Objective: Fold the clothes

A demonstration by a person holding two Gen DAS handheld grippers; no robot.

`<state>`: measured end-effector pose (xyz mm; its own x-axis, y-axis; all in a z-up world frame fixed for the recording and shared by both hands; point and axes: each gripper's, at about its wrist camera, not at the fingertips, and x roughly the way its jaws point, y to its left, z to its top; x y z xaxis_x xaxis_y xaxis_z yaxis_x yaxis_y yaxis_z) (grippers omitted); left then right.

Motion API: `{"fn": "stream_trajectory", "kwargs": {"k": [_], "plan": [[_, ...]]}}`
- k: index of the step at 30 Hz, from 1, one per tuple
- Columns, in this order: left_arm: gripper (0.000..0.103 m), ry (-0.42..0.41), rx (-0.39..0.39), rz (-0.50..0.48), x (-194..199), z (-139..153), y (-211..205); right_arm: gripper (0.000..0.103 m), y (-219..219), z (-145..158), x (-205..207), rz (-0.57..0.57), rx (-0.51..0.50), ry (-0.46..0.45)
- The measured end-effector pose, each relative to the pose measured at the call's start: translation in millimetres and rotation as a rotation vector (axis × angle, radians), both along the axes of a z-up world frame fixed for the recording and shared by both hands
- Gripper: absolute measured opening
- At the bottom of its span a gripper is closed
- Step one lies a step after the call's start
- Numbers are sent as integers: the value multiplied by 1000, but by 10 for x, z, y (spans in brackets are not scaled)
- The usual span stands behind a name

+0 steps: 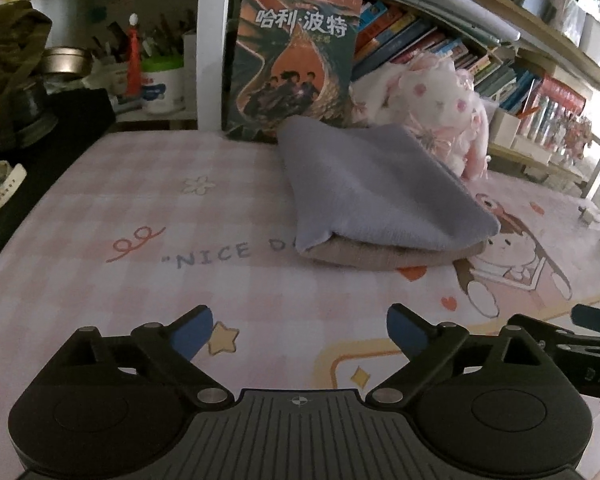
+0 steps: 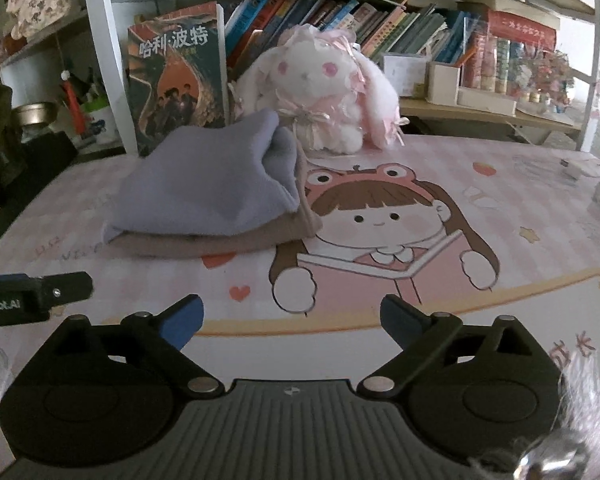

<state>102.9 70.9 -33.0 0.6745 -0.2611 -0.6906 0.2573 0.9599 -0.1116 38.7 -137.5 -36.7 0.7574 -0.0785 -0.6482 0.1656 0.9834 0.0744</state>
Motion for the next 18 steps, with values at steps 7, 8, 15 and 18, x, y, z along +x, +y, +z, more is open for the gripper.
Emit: {"fn": "stream_trajectory", "kwargs": {"k": [7,8,15,18], "plan": [[101,-23,30,16,-139,-38,-10,101,79,-26,-105,1,-18,14],[101,-21,35,13,-147,-45,-19,101,80,-33,-111,-2,-17,18],[102,-20,47,-2,-160,-57,-44,101,78,-60,-118,-27,-14,36],[102,-19,47,4,-156,-60,-39,101,91,-66,-109,-33,-15,39]]}}
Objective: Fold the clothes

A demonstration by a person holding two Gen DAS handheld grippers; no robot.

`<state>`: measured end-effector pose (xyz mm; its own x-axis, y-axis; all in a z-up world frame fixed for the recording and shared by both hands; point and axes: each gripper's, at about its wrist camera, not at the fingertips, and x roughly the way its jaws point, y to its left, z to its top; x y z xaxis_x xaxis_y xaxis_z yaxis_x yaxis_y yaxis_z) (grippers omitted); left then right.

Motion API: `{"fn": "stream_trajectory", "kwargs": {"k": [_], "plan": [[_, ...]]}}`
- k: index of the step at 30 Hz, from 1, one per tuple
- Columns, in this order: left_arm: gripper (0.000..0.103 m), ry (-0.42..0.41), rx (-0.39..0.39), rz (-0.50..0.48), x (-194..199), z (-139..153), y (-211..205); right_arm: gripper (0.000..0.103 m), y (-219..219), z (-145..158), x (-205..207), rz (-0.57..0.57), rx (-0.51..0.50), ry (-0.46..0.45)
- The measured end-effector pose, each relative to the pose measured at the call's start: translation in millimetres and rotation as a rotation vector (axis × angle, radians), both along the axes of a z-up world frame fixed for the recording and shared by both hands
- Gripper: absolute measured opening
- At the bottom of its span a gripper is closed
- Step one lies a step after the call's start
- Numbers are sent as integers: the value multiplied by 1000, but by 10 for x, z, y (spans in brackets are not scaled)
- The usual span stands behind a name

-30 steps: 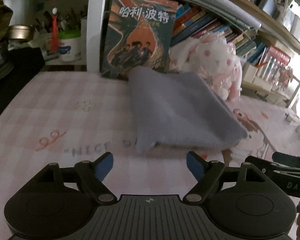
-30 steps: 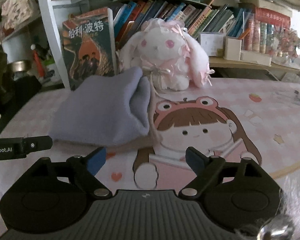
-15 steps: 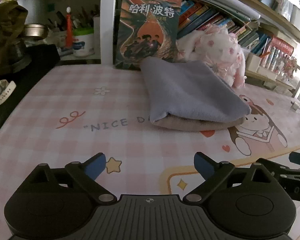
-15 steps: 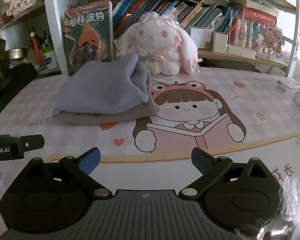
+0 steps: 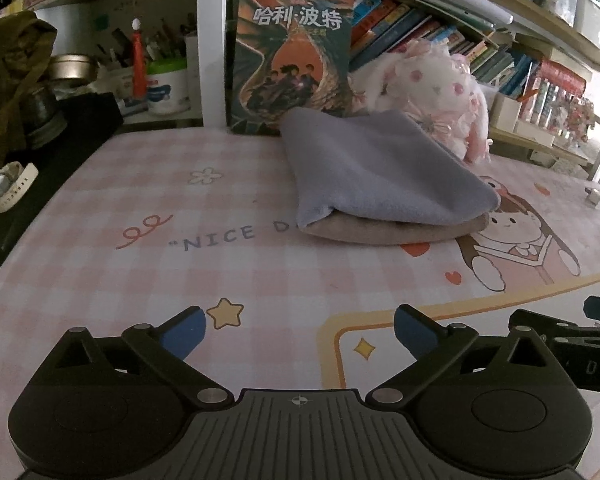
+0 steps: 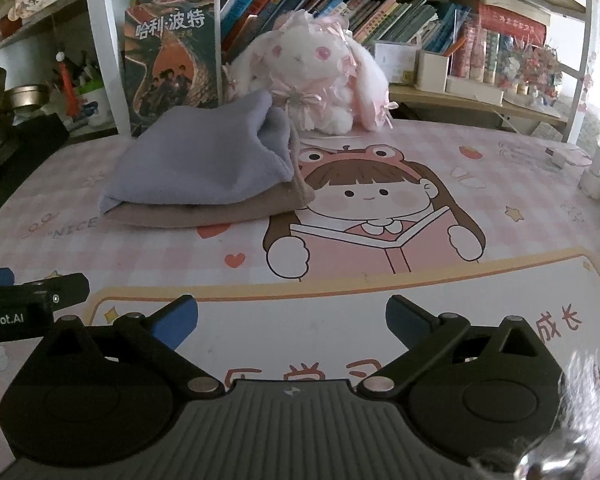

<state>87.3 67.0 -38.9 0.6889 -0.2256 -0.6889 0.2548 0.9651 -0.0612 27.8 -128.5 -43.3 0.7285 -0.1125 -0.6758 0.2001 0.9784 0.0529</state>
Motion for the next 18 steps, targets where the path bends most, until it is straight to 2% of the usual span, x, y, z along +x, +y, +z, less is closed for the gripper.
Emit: {"fn": "stream_trajectory", "kwargs": {"k": [18], "plan": [[102,2,-3,-12,21,10,-13,101,-25,-46,38,-28,14,26]]}}
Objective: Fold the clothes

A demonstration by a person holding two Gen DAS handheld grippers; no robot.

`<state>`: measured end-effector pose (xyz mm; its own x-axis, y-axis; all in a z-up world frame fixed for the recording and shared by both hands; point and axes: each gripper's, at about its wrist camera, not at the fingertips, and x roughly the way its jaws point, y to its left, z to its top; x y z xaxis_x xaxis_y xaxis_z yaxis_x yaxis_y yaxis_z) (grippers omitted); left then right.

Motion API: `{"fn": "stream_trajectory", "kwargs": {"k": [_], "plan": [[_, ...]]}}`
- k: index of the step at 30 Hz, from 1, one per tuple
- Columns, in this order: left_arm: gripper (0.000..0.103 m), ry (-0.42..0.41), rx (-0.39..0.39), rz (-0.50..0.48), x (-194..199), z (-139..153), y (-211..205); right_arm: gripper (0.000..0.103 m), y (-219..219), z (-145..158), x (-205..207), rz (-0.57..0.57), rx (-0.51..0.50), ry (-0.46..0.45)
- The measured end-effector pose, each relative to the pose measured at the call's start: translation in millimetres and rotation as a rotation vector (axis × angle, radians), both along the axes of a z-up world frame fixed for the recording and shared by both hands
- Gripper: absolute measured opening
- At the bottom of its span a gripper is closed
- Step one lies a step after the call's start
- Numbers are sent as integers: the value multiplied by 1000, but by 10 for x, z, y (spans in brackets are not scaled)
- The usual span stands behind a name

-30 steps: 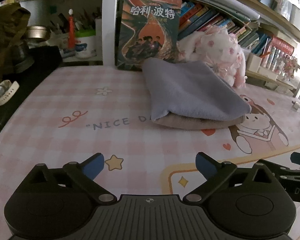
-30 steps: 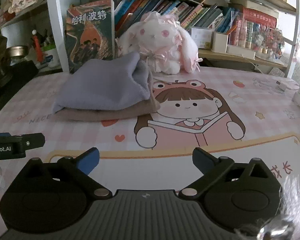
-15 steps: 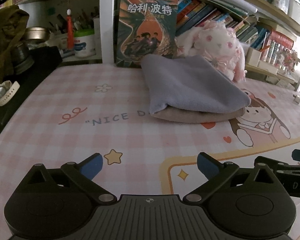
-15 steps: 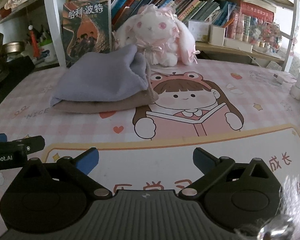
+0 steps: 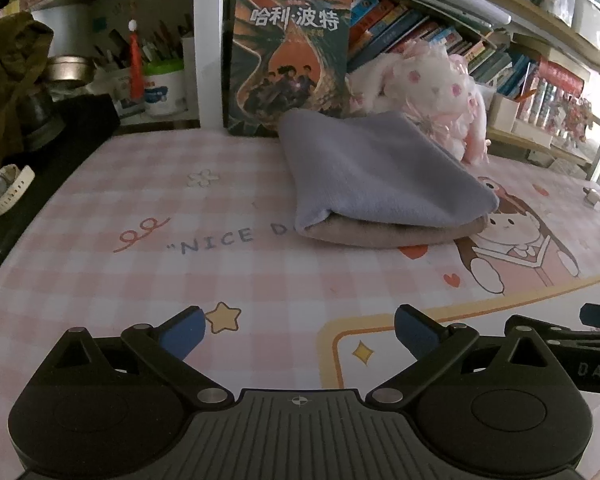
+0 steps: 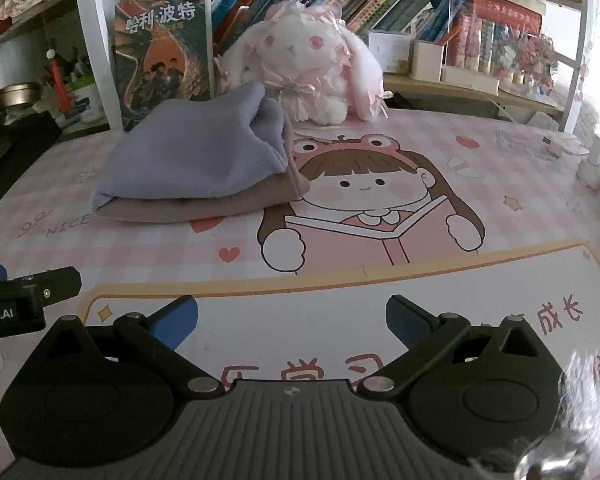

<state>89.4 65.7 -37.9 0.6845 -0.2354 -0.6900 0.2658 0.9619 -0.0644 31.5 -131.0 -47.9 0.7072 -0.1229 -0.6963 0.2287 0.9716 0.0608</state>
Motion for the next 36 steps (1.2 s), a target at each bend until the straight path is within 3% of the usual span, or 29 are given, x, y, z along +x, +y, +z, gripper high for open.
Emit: {"fn": "stream_trajectory", "kwargs": {"k": [36], "plan": [[103,5,-6,-4,-46,14,33,101,59,-19,-30,5,9,14]]}}
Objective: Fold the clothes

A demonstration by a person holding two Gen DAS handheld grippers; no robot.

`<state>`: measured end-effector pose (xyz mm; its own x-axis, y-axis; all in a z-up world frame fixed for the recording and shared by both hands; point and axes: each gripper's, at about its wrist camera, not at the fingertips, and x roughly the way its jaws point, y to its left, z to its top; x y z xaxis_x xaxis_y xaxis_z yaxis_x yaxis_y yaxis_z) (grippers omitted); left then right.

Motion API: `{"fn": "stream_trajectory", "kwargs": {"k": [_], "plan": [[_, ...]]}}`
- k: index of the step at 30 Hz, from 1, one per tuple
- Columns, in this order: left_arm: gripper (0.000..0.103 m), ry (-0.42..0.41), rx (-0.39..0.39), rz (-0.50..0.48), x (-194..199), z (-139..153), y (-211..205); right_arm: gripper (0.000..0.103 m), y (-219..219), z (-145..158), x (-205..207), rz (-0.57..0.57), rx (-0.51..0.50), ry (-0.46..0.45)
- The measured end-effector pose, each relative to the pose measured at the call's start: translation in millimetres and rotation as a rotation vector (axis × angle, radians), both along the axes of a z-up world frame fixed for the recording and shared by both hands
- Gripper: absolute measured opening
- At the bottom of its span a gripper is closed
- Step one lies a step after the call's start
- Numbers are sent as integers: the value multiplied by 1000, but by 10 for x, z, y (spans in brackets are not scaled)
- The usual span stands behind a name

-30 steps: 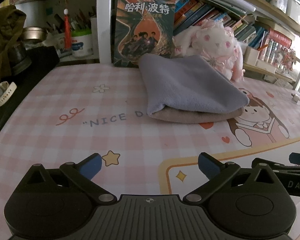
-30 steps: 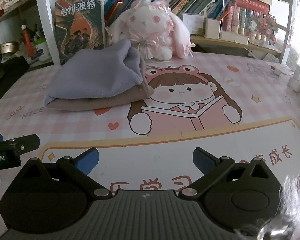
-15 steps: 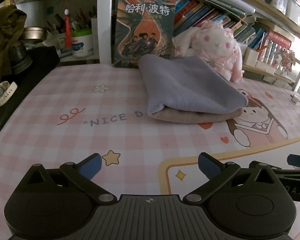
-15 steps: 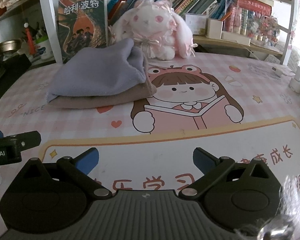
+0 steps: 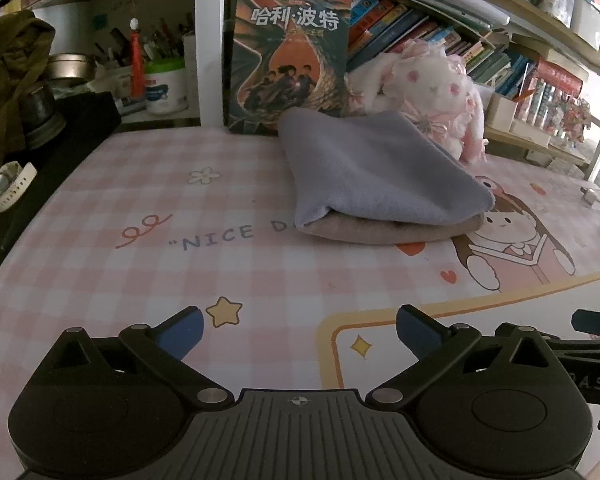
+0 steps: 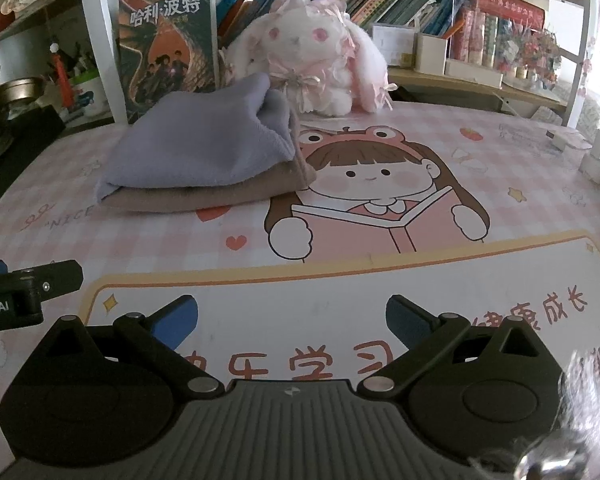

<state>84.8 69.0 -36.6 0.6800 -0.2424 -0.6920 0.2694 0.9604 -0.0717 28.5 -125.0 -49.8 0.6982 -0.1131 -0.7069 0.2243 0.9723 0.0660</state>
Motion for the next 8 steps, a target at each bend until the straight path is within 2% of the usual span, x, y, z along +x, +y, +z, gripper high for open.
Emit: {"fn": "stream_trajectory", "kwargs": {"k": [8], "plan": [[103,28,-14,-1,16,-23,6,101,-8,0,1,2,1,1]]}}
